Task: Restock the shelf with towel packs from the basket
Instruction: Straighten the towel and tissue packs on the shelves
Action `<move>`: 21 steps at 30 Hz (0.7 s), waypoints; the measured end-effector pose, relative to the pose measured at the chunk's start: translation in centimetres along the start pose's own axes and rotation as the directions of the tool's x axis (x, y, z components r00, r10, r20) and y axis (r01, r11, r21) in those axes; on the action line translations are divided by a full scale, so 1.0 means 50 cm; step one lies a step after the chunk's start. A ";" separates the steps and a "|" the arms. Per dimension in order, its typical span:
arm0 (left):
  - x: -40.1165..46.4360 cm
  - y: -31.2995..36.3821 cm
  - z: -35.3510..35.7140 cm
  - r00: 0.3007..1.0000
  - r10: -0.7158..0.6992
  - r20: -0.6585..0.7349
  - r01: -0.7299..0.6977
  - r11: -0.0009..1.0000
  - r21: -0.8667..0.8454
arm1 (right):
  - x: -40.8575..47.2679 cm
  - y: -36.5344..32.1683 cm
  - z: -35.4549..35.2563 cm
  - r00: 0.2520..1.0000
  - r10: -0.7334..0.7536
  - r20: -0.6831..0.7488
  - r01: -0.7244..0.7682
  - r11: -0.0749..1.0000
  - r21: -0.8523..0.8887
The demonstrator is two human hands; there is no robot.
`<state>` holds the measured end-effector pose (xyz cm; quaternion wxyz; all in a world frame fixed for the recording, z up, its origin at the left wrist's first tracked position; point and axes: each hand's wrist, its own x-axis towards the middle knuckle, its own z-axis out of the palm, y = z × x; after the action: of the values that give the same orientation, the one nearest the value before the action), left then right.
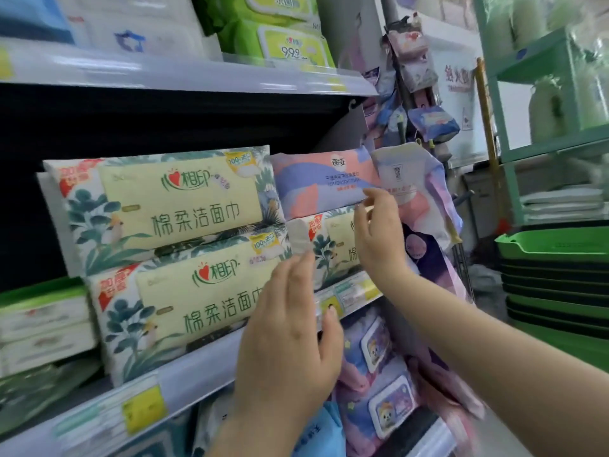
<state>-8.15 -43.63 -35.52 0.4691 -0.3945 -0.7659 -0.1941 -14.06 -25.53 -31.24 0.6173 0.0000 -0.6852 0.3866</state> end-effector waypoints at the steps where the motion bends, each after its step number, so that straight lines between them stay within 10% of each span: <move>1: 0.017 0.013 0.017 0.999 -0.029 0.033 0.030 0.998 -0.048 | 0.021 0.018 -0.008 0.998 0.063 0.001 -0.063 0.998 -0.011; 21: 0.192 0.039 0.156 0.821 -0.572 0.006 0.548 0.784 -0.292 | 0.167 0.083 -0.024 0.820 0.524 0.230 -0.551 0.831 0.072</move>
<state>-13.39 -33.19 -31.07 0.3607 -0.2034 -0.7928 -0.4473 -17.01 -18.01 -26.44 0.4092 -0.1130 -0.6879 0.5887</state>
